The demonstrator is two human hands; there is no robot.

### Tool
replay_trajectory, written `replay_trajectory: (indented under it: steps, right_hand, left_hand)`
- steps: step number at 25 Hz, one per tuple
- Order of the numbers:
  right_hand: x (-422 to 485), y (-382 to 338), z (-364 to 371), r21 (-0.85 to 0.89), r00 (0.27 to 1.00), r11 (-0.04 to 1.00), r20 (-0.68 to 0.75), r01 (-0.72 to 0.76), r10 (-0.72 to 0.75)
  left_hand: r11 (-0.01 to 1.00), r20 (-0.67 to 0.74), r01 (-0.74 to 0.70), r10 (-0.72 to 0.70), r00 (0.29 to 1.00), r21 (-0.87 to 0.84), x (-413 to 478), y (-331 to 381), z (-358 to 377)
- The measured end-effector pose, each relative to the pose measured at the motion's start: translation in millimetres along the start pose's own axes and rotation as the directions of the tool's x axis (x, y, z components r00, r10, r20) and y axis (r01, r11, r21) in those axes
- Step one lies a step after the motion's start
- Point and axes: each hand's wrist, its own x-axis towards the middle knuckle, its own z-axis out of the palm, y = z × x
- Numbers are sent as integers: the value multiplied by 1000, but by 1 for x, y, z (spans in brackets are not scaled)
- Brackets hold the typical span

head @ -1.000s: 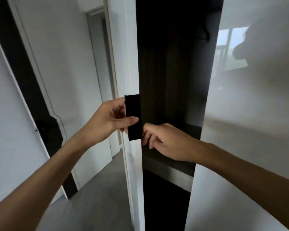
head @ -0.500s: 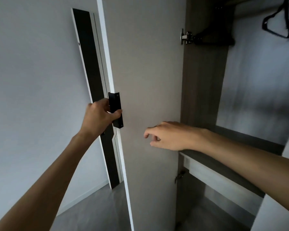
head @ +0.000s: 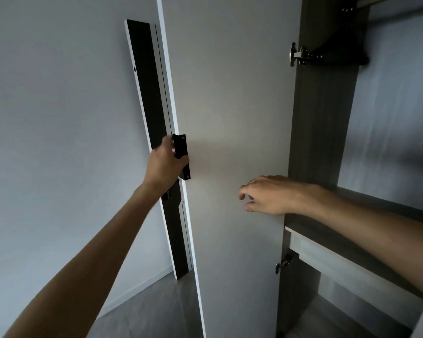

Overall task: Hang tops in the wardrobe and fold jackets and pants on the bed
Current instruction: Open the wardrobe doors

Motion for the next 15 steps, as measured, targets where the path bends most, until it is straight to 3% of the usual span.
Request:
replay_trajectory:
  steps: [2, 3, 4, 6, 8, 11, 15]
  right_hand:
    - [-11, 10, 0, 1, 1000, 1000, -8, -20, 20]
    - [-20, 19, 1, 2, 999, 999, -3, -33, 33]
    - [-32, 31, 1, 10, 998, 998, 12, -56, 56]
    - [-62, 62, 0, 3, 990, 991, 52, -130, 130]
    - [-102, 103, -3, -67, 967, 968, 68, -240, 244]
    - [-166, 163, -3, -168, 905, 894, 26, -415, 425]
    - [-247, 227, 21, -237, 805, 771, -111, -591, 583]
  left_hand:
    - [968, -297, -252, 242, 924, 5, -19, 23, 7]
    - [928, -371, -370, 361, 856, 48, -26, 38, 10]
    - [890, -354, -454, 440, 825, 48, -32, 55, 18]
    - [881, -145, -458, 441, 886, -117, -40, 91, 37]
    - [902, 138, -300, 355, 925, -311, -46, 127, 68]
    - [881, 395, -191, 376, 838, -433, -55, 178, 125]
    - [773, 533, 7, 431, 728, -634, -70, 262, 205]
